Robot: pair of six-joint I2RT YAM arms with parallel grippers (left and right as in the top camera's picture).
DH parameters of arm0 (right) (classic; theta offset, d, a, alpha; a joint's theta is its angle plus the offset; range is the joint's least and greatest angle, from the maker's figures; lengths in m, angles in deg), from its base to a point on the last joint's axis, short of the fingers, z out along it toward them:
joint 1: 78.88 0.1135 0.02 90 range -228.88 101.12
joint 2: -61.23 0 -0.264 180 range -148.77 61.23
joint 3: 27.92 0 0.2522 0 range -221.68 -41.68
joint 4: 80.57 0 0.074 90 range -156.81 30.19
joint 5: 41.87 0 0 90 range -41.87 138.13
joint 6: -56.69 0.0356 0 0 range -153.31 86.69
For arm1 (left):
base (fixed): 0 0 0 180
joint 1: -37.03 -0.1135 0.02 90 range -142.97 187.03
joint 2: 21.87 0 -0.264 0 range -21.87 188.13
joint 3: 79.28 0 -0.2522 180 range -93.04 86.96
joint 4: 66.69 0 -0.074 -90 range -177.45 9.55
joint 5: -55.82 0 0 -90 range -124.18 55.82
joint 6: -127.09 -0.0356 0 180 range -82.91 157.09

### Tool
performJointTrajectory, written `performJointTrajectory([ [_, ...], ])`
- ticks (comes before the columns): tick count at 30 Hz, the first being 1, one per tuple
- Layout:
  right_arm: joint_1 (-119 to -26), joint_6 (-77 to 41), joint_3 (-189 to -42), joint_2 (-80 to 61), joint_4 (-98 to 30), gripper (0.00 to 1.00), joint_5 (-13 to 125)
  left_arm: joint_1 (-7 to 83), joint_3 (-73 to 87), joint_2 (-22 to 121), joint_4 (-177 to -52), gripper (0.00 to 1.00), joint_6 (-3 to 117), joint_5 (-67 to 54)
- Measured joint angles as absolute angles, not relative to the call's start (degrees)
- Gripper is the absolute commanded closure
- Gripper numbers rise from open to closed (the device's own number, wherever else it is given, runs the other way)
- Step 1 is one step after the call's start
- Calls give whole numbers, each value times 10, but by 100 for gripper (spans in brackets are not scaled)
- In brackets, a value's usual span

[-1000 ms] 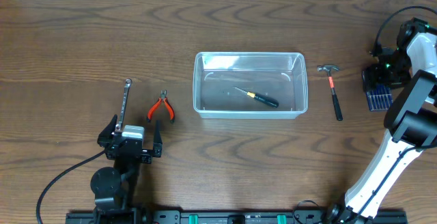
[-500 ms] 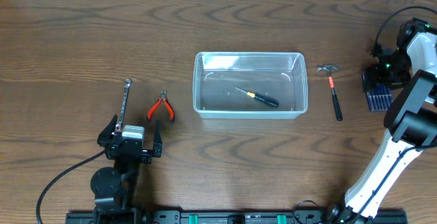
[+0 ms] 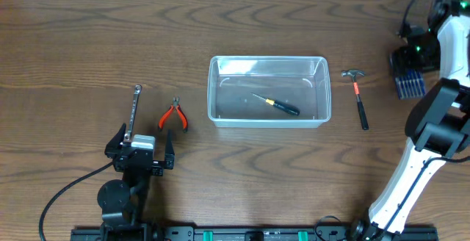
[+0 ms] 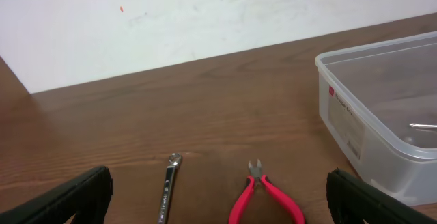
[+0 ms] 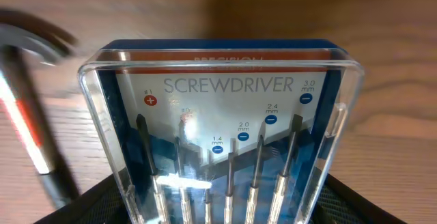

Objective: Pack container
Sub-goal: 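Lift the screwdriver box and carry it over the clear container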

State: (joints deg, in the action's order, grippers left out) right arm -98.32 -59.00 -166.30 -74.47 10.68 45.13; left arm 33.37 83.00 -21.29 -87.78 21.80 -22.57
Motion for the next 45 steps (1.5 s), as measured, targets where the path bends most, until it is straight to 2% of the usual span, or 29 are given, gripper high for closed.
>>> performJointTrajectory([
  [9, -933, -590, -1794, -745, 168, 62, 460, 334, 830, -213, -878, 2, 218, -226],
  [19, -810, -591, -1952, -744, 216, 66, 474, 334, 830, -213, -878, 2, 218, -226],
  [36, -607, -605, -1958, -681, 252, 66, 519, 334, 830, -213, -878, 2, 218, -226],
  [45, -535, -660, -1934, -680, 260, 59, 535, 334, 830, -213, -878, 2, 218, -226],
])
